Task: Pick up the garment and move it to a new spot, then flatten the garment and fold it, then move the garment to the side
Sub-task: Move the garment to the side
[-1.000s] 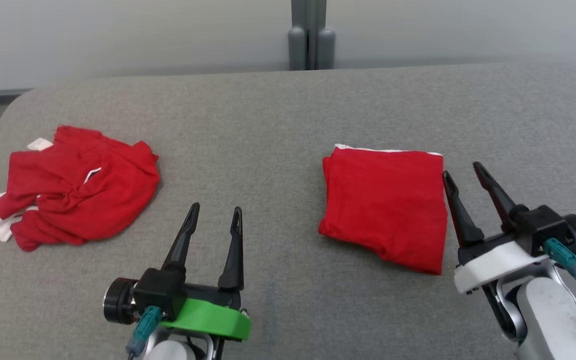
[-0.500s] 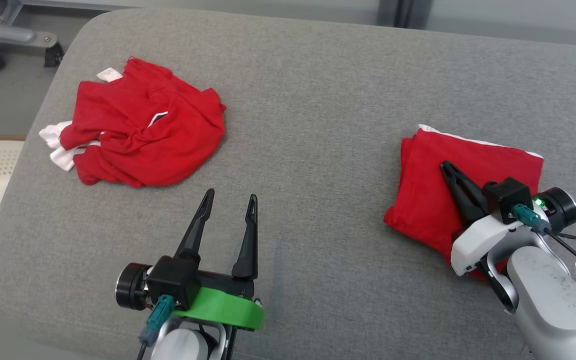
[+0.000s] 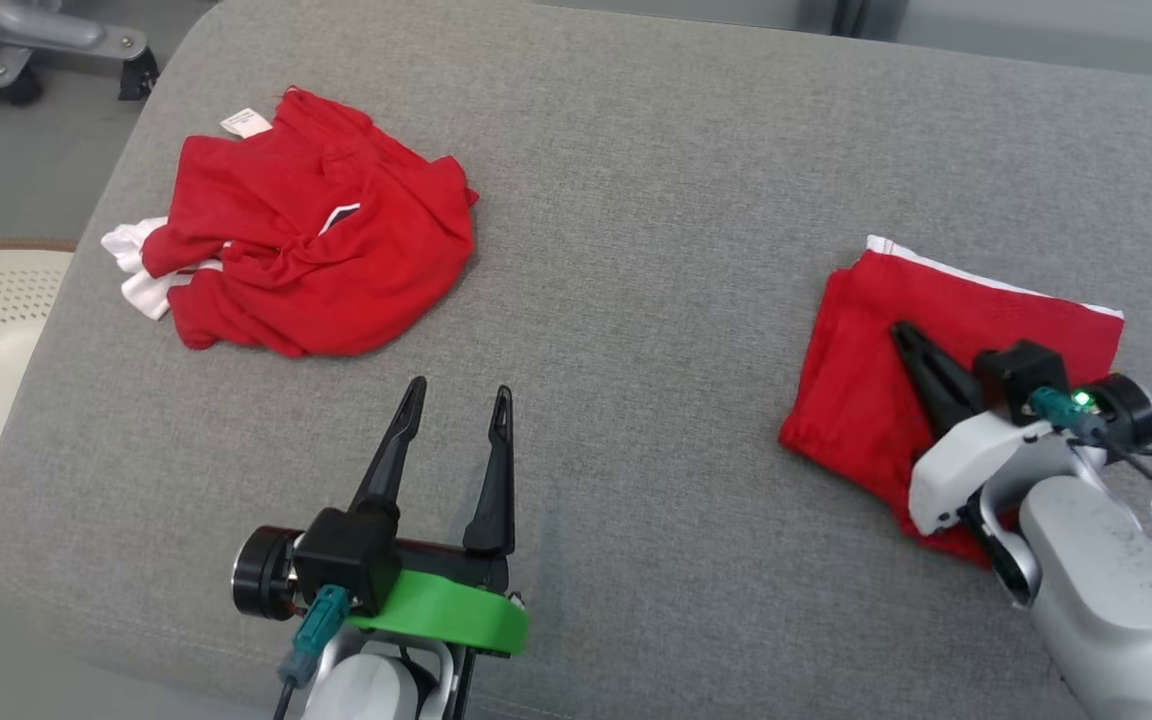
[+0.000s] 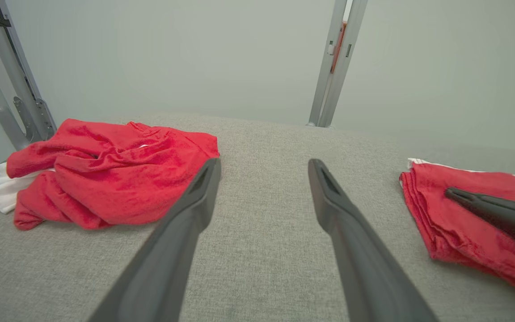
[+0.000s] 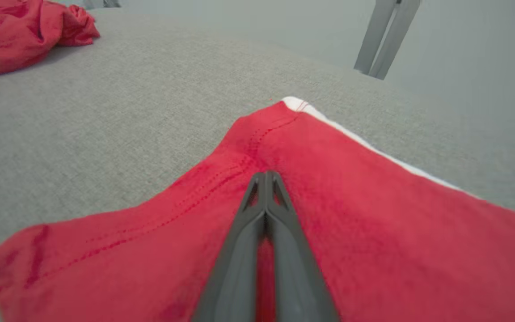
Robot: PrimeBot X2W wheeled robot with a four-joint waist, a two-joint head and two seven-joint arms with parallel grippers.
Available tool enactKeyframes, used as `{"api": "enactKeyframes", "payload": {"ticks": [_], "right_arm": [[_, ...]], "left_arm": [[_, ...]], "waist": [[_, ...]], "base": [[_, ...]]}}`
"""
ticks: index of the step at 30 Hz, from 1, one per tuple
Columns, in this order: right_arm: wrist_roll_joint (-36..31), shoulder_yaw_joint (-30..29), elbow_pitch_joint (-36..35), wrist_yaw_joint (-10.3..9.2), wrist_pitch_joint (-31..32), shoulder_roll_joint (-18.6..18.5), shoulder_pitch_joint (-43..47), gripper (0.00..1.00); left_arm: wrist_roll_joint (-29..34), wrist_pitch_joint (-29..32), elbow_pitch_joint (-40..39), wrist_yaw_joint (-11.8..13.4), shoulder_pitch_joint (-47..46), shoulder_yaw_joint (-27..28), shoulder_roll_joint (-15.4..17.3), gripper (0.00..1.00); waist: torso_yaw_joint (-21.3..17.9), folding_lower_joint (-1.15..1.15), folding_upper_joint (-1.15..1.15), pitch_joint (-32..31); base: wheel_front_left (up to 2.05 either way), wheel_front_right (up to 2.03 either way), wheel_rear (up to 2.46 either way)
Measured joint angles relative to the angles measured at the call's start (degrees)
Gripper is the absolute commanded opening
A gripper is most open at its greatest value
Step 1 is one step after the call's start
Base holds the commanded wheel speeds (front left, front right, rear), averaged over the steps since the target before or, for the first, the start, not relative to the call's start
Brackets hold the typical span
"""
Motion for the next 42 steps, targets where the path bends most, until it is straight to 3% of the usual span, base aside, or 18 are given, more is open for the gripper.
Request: {"api": "enactKeyframes", "payload": {"ticks": [6,13,19,27,28,29,30,37,42], "right_arm": [[-2.47,-7.21,-1.7,-0.01,0.04,0.36,2.57,0.0],[-1.76,-7.78,1.98,-0.01,0.05,2.89,3.26,0.0],[-0.05,-7.94,-3.97,-0.01,0.05,3.99,3.87,0.0],[1.8,-14.25,-12.49,-0.02,0.05,4.23,10.67,0.0],[1.79,-15.36,-13.51,-0.02,0.05,4.46,11.8,0.16],[1.7,-16.57,-14.61,-0.02,0.05,4.78,12.88,0.74],[1.68,-17.51,-15.49,-0.02,0.05,5.2,13.91,1.0],[-0.73,-22.18,-19.5,-0.03,0.05,8.67,19.17,1.0],[-2.63,-22.38,-20.39,-0.02,0.05,11.22,21.76,1.0]], "left_arm": [[0.01,0.0,0.27,-0.21,-0.4,0.23,0.0,1.0],[0.6,0.0,1.18,-0.8,-0.35,0.8,0.0,1.0],[1.67,0.0,1.76,-1.58,0.77,3.13,-0.01,1.0],[1.69,0.0,1.18,-1.86,2.21,6.39,-0.01,1.0],[1.68,0.0,1.09,-1.87,2.42,6.8,-0.01,1.0],[1.68,0.01,1.04,-1.89,2.58,7.08,-0.01,1.0],[1.68,0.0,1.03,-2.09,2.74,7.3,-0.01,1.0],[1.93,0.0,1.51,-2.85,4.79,8.12,-0.01,1.0],[3.75,0.0,3.13,-3.57,6.65,7.69,-0.01,1.0]], "waist": [[-2.15,0.0,0.0,-0.75],[-4.07,0.0,0.0,-1.78],[-6.53,0.0,0.0,-3.57],[-11.05,0.0,0.0,-6.75],[-11.69,0.0,0.0,-7.2],[-12.34,0.0,0.0,-7.63],[-12.98,0.0,0.0,-8.07],[-16.37,0.0,0.0,-10.82],[-17.89,0.0,0.0,-12.74]], "base": [[0.0,0.0,0.0],[0.0,0.0,0.0],[0.0,0.0,0.0],[0.0,0.0,0.0],[0.0,0.0,0.0],[0.0,0.0,0.0],[0.0,0.0,0.0],[0.0,0.0,0.0],[0.0,0.0,0.0]]}}
